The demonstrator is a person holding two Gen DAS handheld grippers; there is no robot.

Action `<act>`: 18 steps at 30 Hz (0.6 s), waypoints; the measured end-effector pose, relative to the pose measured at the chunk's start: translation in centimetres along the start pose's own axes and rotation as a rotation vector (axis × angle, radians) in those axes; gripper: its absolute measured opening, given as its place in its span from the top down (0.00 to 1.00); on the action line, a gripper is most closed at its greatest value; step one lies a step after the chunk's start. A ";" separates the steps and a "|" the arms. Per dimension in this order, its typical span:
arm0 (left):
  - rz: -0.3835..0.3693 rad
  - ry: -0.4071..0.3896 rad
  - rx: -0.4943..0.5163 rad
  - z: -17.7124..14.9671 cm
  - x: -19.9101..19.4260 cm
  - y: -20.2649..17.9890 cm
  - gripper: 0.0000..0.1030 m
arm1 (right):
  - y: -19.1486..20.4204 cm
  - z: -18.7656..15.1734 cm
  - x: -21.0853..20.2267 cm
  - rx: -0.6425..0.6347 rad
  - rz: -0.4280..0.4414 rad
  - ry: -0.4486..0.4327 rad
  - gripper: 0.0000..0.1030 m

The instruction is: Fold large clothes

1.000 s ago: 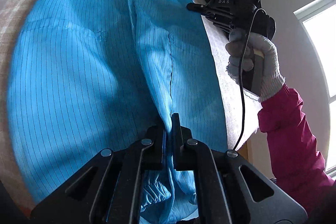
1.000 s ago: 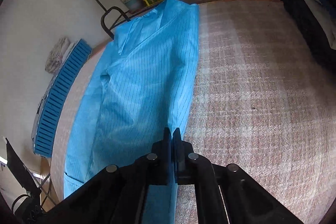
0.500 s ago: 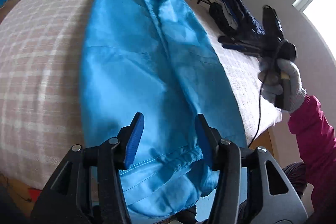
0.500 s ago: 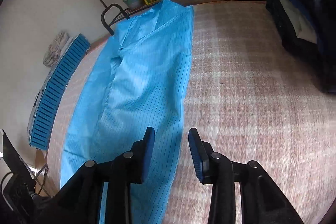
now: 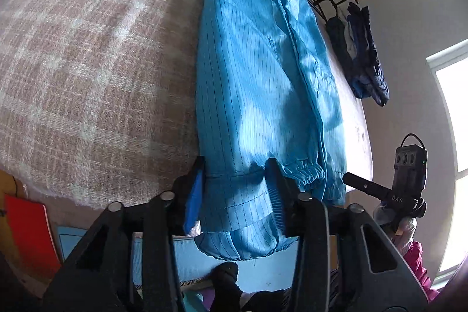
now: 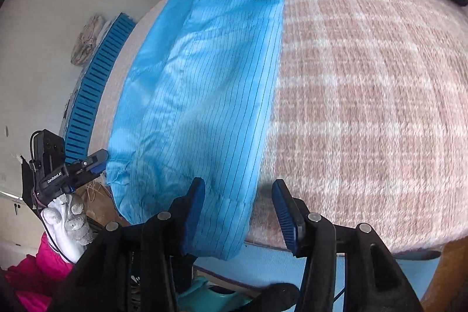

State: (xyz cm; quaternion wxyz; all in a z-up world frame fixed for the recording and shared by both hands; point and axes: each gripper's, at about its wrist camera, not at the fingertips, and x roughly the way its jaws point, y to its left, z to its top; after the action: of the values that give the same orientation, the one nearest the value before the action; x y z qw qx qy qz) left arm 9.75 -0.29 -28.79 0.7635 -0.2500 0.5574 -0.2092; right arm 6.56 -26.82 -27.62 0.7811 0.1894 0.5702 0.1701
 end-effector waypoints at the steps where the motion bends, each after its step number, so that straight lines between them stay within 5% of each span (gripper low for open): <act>1: -0.010 -0.003 0.002 0.1 0.2 -0.1 0.81 | 0.2 -0.1 0.0 -0.009 -0.002 -0.004 0.51; 2: -0.029 0.003 -0.001 0.1 0.3 0.0 0.89 | 0.3 -0.1 0.0 -0.019 0.001 -0.001 0.51; 6: -0.071 0.010 -0.038 1.1 0.6 0.2 0.98 | 1.0 -0.3 1.1 -0.044 0.004 0.008 0.95; 7: -0.066 0.000 -0.023 1.0 -0.1 0.2 0.98 | 1.1 -0.2 1.1 -0.054 -0.009 0.006 0.99; 11: -0.038 -0.041 0.033 1.0 -2.6 0.5 0.99 | 0.8 -0.7 -0.6 -0.058 -0.004 -0.039 1.00; 16: -0.016 0.006 0.066 0.8 -0.8 0.1 0.98 | 0.3 -0.9 0.6 -0.063 -0.038 -0.016 1.00; 18: -0.028 0.010 0.035 0.8 -0.6 0.6 0.91 | 0.2 -1.0 0.4 -0.057 -0.024 -0.030 1.00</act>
State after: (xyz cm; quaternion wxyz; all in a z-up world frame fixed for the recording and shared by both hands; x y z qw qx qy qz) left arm 10.39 0.61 -28.52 0.7620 -0.2433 0.5540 -0.2308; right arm 5.71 -26.37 -28.11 0.7967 0.1629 0.5554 0.1738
